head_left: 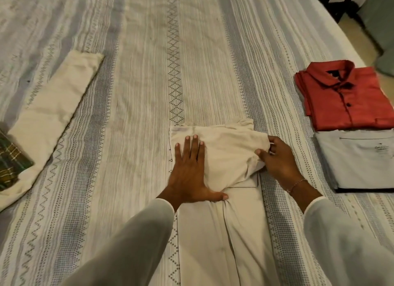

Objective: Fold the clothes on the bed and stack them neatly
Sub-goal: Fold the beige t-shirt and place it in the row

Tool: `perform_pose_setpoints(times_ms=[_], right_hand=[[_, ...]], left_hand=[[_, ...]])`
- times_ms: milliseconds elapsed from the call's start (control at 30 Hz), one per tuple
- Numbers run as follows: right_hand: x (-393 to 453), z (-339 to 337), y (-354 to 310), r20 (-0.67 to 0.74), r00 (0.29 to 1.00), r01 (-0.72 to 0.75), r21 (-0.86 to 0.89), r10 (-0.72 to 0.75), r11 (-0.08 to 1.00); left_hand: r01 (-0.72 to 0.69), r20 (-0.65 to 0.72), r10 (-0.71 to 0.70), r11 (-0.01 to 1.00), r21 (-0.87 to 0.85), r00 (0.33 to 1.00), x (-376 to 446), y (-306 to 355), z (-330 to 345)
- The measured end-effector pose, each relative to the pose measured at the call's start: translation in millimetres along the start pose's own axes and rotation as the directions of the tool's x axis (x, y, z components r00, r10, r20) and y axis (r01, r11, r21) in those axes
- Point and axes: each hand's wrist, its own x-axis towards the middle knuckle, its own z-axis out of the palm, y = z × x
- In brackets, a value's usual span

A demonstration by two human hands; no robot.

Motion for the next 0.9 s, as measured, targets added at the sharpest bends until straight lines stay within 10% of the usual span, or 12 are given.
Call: perform_pose_setpoints(times_ms=[233,500,667,800,900], right_hand=[[-1,-11,5,0.157,0.984,-0.099,0.098,0.083,0.990],[-21,-1,-33,0.195,0.959,0.244,-0.213,-0.204,0.946],[-60,58,-77,0.314,0.862,0.505,-0.486,-0.397,0.713],[-87,126,-88,0.552,0.762,0.598,-0.398,-0.339,0.696],[-100,135,-75,0.460,0.795,0.561,-0.308,-0.395,0.768]], left_hand=[[0.094,-0.095,-0.100,0.993,-0.065,0.990,-5,-6,0],[0.132,-0.110,-0.171,0.946,-0.295,0.979,-7,-9,-8],[0.116,-0.099,-0.474,0.404,-0.907,0.875,1,-4,-37],[0.249,0.389,-0.426,-0.348,-0.904,0.817,8,-17,-59],[0.346,0.511,-0.414,-0.410,-0.844,0.753,7,-26,-49]])
